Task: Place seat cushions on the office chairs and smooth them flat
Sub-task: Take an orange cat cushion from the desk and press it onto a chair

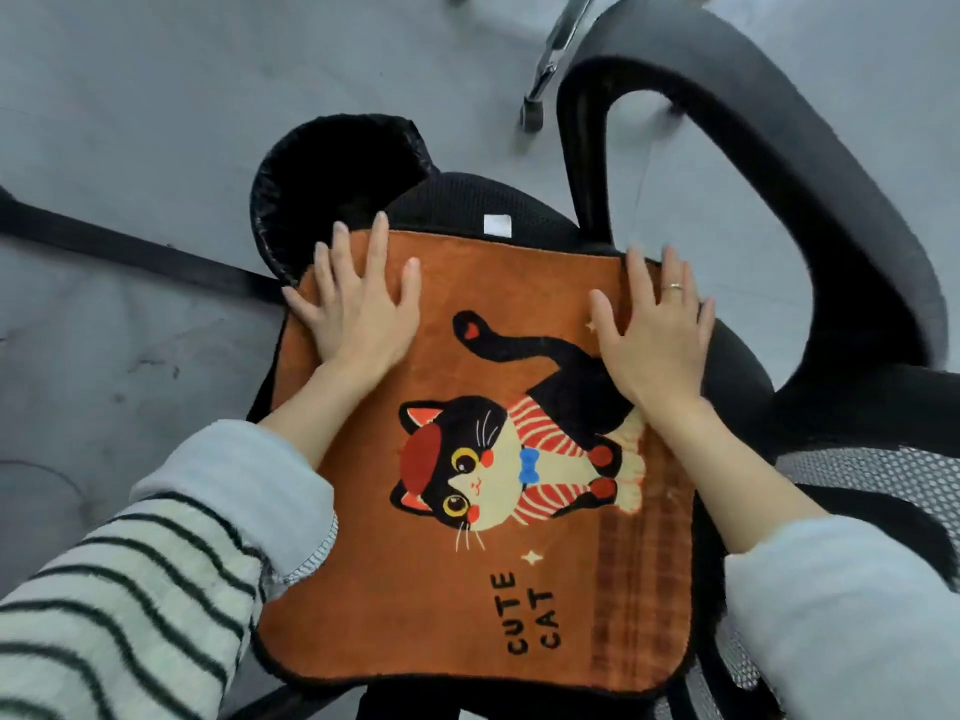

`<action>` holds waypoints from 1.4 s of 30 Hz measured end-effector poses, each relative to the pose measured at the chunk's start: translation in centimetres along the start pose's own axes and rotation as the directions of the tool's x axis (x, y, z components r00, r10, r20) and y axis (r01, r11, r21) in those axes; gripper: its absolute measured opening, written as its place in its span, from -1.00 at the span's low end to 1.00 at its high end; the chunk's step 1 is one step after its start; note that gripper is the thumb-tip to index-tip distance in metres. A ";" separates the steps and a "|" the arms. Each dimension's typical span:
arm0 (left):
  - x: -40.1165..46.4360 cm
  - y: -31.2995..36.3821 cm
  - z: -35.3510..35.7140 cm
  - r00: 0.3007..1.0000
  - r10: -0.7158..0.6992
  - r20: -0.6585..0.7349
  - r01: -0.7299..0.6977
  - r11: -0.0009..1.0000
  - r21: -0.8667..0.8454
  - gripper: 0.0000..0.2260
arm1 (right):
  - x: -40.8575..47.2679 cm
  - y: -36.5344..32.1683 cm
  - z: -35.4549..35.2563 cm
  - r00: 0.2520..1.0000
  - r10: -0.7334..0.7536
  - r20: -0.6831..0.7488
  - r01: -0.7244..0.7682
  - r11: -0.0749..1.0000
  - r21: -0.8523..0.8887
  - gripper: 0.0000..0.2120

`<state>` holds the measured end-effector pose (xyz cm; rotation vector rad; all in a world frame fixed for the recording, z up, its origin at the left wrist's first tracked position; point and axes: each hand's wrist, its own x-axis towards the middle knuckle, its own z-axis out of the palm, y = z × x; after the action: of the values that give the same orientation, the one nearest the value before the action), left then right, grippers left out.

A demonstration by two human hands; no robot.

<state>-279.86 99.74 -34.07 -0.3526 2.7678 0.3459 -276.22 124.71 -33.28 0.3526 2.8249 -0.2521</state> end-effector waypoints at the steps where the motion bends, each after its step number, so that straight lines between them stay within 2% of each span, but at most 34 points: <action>1: 0.0 -0.2 0.7 0.999 0.013 -0.034 -0.011 0.999 0.041 -0.48 | 0.1 -0.2 1.1 0.999 0.001 -0.041 -0.003 1.000 -0.031 -0.41; 4: 0.1 -0.5 1.9 0.993 0.035 -0.109 -0.024 0.995 0.101 -0.48 | 0.1 -0.6 3.3 0.988 0.036 -0.148 -0.046 0.997 -0.065 -0.43; 6: 0.0 -0.6 2.2 0.992 0.033 -0.119 -0.019 0.993 0.114 -0.47 | 0.1 -0.7 3.9 0.985 0.036 -0.168 -0.049 0.996 -0.073 -0.44; 11: -0.4 -0.1 0.9 0.997 0.038 -0.070 -0.032 0.996 0.086 -0.46 | -0.3 -1.2 2.1 0.996 0.027 -0.082 -0.029 0.999 -0.027 -0.44; 14: -2.2 1.8 0.7 0.979 0.195 -0.061 -0.190 0.979 0.077 -0.47 | -1.4 -3.2 1.4 0.989 -0.141 -0.030 0.143 0.988 0.052 -0.47; 16: -3.5 3.6 1.7 0.943 0.329 -0.041 -0.322 0.938 0.132 -0.48 | -1.9 -4.2 2.0 0.971 -0.237 -0.037 0.238 0.971 0.016 -0.50; 18: -3.7 4.4 3.2 0.929 0.368 -0.034 -0.354 0.913 0.202 -0.49 | -1.7 -4.3 3.3 0.963 -0.265 -0.057 0.263 0.964 -0.048 -0.52; 22: -3.3 4.1 4.3 0.934 0.353 -0.052 -0.329 0.908 0.259 -0.49 | -1.2 -4.4 4.8 0.955 -0.271 -0.118 0.259 0.960 -0.107 -0.52; 29: -4.5 3.9 3.0 0.944 0.329 0.019 -0.323 0.912 0.252 -0.50 | -2.2 -4.4 3.5 0.958 -0.283 -0.044 0.277 0.954 -0.112 -0.51; 32: -7.7 1.2 2.8 0.970 0.239 0.039 -0.242 0.948 0.206 -0.48 | -5.1 -2.1 3.0 0.940 -0.340 0.017 0.339 0.929 -0.148 -0.49; 35: -11.7 -3.2 3.2 0.992 0.114 0.047 -0.121 0.969 0.214 -0.44 | -9.3 1.0 3.7 0.943 -0.327 0.052 0.331 0.926 -0.181 -0.50; 42: -12.3 -5.0 5.0 0.992 0.128 -0.011 -0.122 0.964 0.237 -0.44 | -9.8 1.9 5.8 0.935 -0.349 -0.052 0.338 0.928 -0.154 -0.50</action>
<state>-265.78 98.91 -35.38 -0.1243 2.8226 0.0384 -265.09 123.27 -36.12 -0.1729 2.9475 -0.1058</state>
